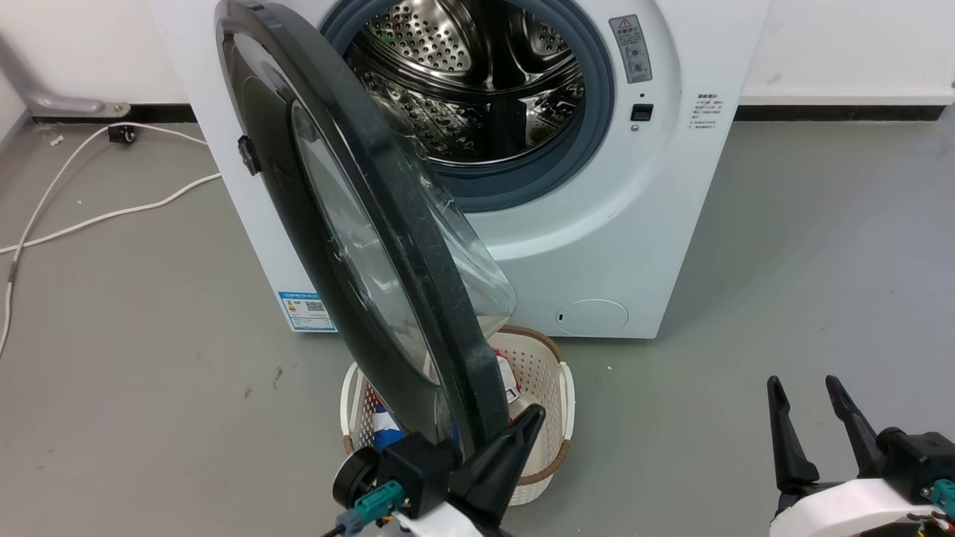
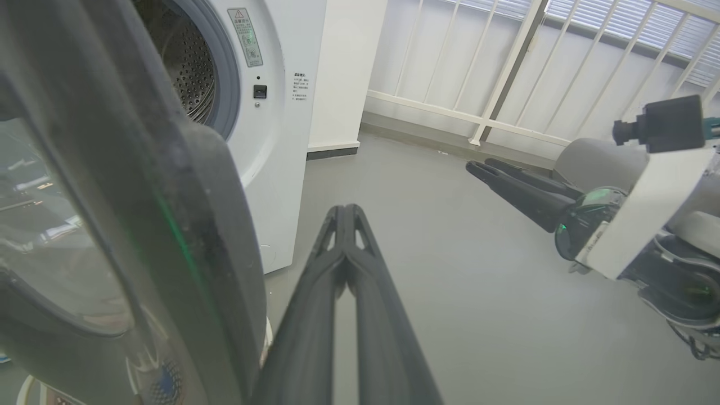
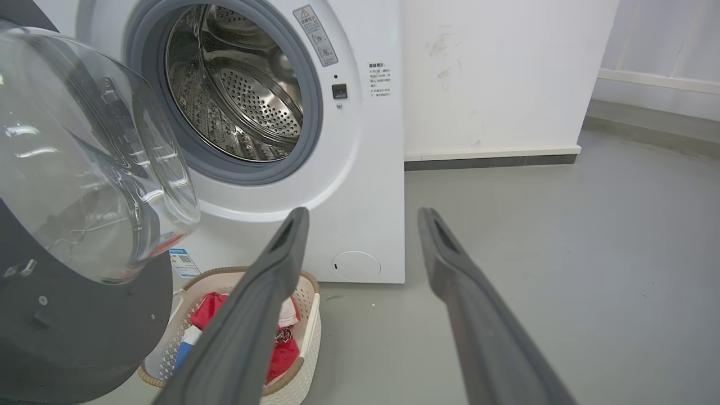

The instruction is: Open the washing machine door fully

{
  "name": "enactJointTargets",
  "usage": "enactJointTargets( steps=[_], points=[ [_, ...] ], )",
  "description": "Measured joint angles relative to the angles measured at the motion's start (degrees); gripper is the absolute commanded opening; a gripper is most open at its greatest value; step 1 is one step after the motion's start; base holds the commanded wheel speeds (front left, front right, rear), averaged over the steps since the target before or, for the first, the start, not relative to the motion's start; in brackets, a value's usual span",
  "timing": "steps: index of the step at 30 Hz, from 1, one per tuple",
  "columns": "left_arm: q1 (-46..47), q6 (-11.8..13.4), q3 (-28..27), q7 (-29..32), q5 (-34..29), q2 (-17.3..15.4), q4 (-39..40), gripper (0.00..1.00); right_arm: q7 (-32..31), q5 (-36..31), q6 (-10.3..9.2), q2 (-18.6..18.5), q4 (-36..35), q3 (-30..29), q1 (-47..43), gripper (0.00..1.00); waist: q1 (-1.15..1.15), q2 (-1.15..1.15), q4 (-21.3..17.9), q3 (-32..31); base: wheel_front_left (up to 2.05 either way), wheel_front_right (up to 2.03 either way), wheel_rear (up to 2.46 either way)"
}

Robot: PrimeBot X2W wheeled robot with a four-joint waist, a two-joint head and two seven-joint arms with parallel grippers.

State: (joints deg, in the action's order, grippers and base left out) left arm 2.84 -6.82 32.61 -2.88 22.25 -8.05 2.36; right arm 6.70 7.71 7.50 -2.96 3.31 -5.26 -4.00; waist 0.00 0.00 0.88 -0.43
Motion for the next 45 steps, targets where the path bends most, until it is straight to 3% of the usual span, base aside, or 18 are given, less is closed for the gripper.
enactJointTargets(
  steps=[23, 33, 45],
  points=[
    [6.21, 0.79, -1.02, -3.04, 1.20, 2.21, -13.43, 0.00, -0.20, 1.45, 0.00, 0.00, 1.07, 0.27, 0.01, 1.00, 0.00, 0.00, -0.93, -0.37, 0.00, 0.00, 0.00],
    [3.92, 2.98, -1.00, -2.85, 1.20, 1.35, -10.49, 0.00, 0.09, 2.09, 0.00, 0.00, 2.35, -0.19, 0.01, 1.00, 0.00, 0.00, 0.25, -0.38, 0.00, 0.00, 0.00],
    [-1.33, 5.88, -1.27, -2.35, 1.21, -0.99, -2.81, 0.00, -0.19, 1.91, 0.00, 0.01, 3.00, -1.33, 0.01, 1.00, 0.00, 0.00, 5.93, 0.20, 0.00, 0.00, 0.00]
  ],
)
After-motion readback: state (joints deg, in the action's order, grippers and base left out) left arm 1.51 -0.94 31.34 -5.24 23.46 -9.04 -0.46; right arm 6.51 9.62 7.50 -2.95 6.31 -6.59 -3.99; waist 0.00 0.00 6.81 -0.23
